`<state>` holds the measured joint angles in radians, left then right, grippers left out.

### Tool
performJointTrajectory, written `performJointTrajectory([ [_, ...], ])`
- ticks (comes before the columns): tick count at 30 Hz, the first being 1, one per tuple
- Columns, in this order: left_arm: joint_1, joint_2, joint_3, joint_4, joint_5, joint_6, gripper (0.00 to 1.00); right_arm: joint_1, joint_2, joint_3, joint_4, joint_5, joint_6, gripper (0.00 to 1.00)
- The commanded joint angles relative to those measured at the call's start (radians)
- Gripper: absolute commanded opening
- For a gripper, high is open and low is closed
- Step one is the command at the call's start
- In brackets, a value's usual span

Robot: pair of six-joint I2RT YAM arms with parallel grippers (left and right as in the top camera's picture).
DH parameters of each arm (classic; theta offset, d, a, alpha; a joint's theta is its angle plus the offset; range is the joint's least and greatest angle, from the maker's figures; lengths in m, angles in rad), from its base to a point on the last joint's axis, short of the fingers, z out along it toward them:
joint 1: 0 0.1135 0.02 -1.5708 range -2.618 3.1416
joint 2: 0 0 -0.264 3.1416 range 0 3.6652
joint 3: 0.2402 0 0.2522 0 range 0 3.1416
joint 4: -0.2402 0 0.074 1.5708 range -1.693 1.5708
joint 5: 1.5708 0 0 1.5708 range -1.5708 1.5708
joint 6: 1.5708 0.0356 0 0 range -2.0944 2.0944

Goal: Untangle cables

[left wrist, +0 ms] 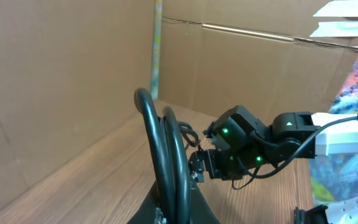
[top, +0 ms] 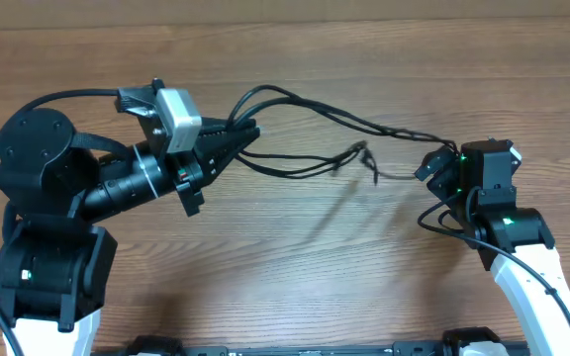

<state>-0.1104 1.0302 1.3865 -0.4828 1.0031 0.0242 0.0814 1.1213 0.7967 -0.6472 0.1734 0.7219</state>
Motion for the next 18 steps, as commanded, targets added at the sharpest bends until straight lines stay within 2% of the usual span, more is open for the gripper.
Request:
performJointTrajectory([
  [1,0.013,-0.018,0.024,0.008,0.01,-0.006,0.04,-0.012,0.002,0.001,0.002,0.041,0.009,1.0],
  [9,0.014,-0.018,0.024,0.004,-0.078,-0.006,0.04,-0.012,0.002,0.001,-0.025,0.066,0.005,1.0],
  [18,0.014,-0.016,0.024,-0.14,-0.323,-0.014,0.05,-0.012,0.002,0.001,-0.094,0.015,0.0,1.0],
])
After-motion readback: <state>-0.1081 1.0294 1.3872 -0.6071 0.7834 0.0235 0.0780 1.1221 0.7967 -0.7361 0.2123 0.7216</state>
